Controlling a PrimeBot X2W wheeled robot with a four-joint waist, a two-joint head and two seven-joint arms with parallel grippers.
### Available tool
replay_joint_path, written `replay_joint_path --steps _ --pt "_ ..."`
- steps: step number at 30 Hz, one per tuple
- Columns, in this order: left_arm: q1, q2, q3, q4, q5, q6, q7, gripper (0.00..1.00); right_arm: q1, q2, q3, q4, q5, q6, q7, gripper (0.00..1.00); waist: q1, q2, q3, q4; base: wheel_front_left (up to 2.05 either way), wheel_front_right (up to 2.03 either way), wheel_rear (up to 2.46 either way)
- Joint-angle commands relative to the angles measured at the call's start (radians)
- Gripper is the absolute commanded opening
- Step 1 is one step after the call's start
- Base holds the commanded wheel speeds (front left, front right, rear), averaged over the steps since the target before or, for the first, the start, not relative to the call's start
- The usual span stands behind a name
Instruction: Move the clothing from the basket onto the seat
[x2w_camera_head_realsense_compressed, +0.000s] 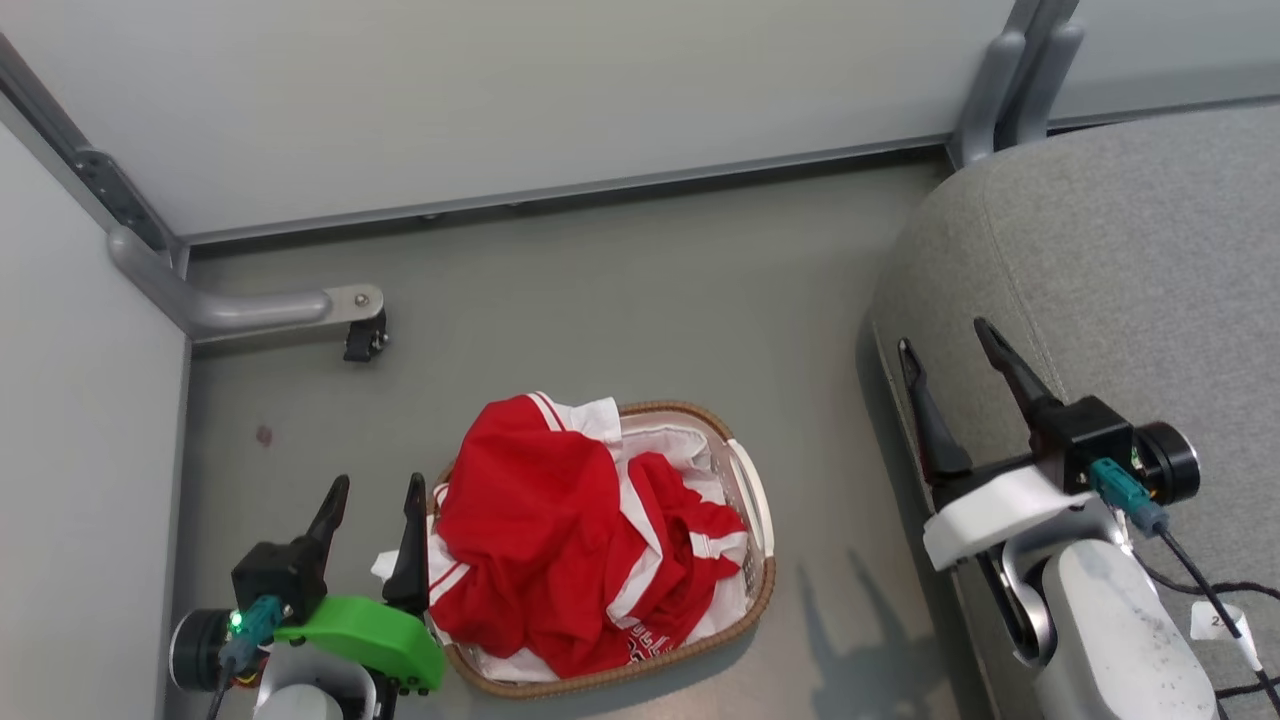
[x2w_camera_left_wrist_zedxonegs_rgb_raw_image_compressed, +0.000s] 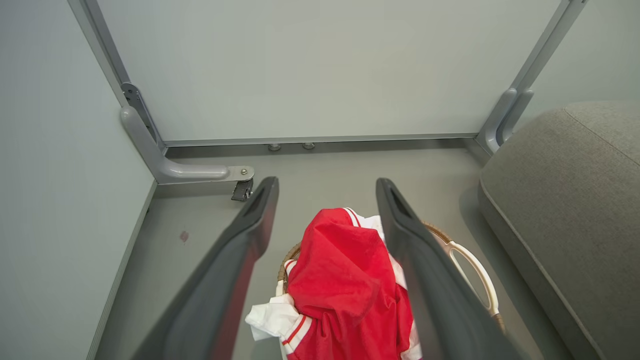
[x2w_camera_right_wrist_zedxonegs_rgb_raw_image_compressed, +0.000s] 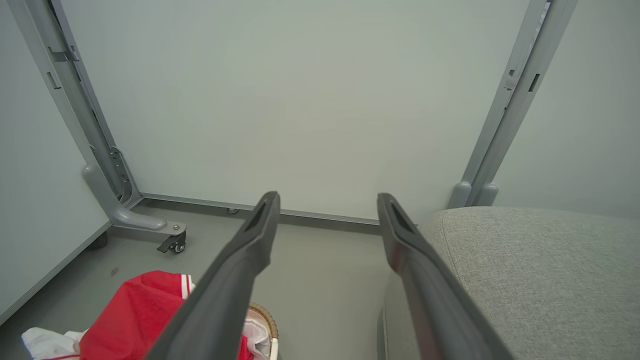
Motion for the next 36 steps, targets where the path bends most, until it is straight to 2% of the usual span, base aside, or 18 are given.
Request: replay_joint_path --steps 1,9,17,26,36 --pt "-0.044 0.016 -0.013 0.009 0.010 -0.002 -0.010 1.00 -0.032 -0.004 0.005 -0.015 -0.019 0.000 -0.010 1.00 0.0000 0.0000 0.115 -0.026 0.00 0.00 0.00" --pt "-0.196 0.077 -0.130 0.051 0.028 -0.002 -0.017 1.00 -0.135 -0.005 0.016 -0.084 -0.047 0.000 -0.019 1.00 0.0000 0.0000 0.313 -0.063 0.00 0.00 0.00" --pt "-0.311 0.103 -0.227 0.127 0.057 -0.002 -0.016 1.00 -0.200 -0.004 0.026 -0.134 -0.029 0.000 -0.018 1.00 0.0000 0.0000 0.449 -0.096 0.00 0.00 0.00" --pt "-0.439 0.132 -0.323 0.312 0.114 -0.002 -0.016 1.00 -0.244 -0.004 0.041 -0.171 -0.009 0.000 -0.018 1.00 0.0000 0.0000 0.566 -0.127 0.00 0.00 0.00" --pt "-0.562 0.135 -0.380 0.544 0.169 -0.001 -0.016 1.00 -0.263 -0.004 0.063 -0.186 0.012 0.000 -0.018 1.00 0.0000 0.0000 0.644 -0.148 0.00 0.00 0.00"
